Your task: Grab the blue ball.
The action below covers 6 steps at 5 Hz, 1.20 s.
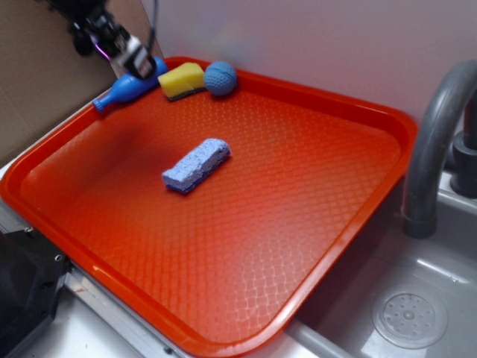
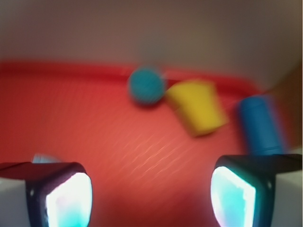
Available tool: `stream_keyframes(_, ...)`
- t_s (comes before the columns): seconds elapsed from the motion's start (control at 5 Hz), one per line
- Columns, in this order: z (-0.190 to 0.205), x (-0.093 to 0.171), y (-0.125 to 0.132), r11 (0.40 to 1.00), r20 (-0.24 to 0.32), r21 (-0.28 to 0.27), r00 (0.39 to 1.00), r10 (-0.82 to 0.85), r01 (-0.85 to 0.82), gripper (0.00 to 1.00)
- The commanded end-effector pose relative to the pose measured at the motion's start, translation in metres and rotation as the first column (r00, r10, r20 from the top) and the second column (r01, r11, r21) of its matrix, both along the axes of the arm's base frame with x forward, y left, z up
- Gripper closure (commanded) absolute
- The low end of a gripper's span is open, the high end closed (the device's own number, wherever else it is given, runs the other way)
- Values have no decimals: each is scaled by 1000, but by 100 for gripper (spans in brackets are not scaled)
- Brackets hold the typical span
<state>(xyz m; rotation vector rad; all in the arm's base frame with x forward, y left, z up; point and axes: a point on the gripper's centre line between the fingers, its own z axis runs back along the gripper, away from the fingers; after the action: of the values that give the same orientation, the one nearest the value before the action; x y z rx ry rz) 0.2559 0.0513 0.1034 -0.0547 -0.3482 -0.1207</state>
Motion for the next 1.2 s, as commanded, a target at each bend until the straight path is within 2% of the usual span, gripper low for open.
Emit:
stream_keyframes(0.0,-26,62,-5,973,-4,209,995,-97,96,0)
stream_keyframes(0.2,-32,73,-10,964,14,244,994,-109,102,0)
stream_keyframes(0.6,-33,85,-19,953,51,264,985,-168,148,0)
stream_keyframes(0.8,-39,90,-24,938,61,304,979,-194,167,0)
stream_keyframes(1.0,-45,98,-18,934,46,318,981,-190,166,0)
